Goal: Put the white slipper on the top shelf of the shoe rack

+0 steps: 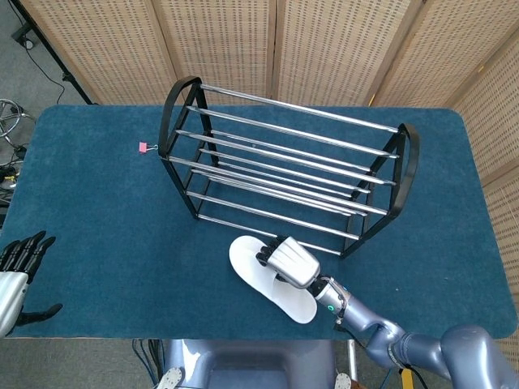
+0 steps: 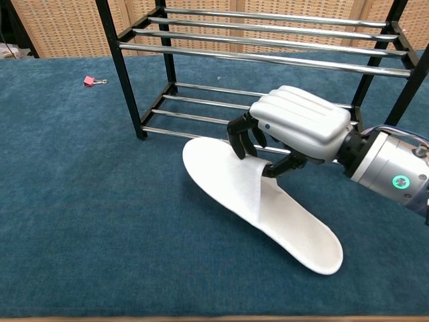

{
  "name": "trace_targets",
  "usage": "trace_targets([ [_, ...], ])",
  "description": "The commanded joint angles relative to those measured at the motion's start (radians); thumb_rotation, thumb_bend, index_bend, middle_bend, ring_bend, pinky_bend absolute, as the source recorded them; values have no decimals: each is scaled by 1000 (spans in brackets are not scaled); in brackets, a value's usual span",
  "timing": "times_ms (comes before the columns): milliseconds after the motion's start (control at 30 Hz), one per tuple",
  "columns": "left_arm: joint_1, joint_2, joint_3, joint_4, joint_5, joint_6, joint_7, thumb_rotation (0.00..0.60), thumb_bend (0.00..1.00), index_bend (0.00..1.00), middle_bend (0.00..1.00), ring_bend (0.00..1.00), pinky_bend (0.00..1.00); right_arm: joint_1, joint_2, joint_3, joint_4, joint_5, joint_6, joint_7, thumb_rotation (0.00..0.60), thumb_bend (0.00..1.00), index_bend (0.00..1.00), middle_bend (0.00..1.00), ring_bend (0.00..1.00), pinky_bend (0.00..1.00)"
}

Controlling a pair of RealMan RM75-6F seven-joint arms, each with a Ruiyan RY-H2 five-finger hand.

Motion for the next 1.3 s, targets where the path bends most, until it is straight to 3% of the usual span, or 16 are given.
trace_targets([
  [33,0,1,0,1,1,0,-2,600,0,0,0,0,0,-13,25,-2,-44,9,-11,-32,600,466,661,607,605,612],
  [267,0,1,3,0,8,-1,-2,600,0,0,0,0,0,-28,74,-27,-122,-29,14,-58,600,466,662,608,611,614],
  [533,-3,-3,3,-1,2,-9,10,600,0,0,0,0,0,-6,157,-49,-142,-112,60,6,600,466,663,610,614,614],
  [833,-4,-10,3,-5,-4,-11,28,600,0,0,0,0,0,-10,270,-86,-172,-237,186,40,600,466,667,614,621,618],
  [1300,-2,-14,6,-9,4,-6,40,600,0,0,0,0,0,-30,417,23,-324,-169,228,-45,600,466,670,617,626,621],
])
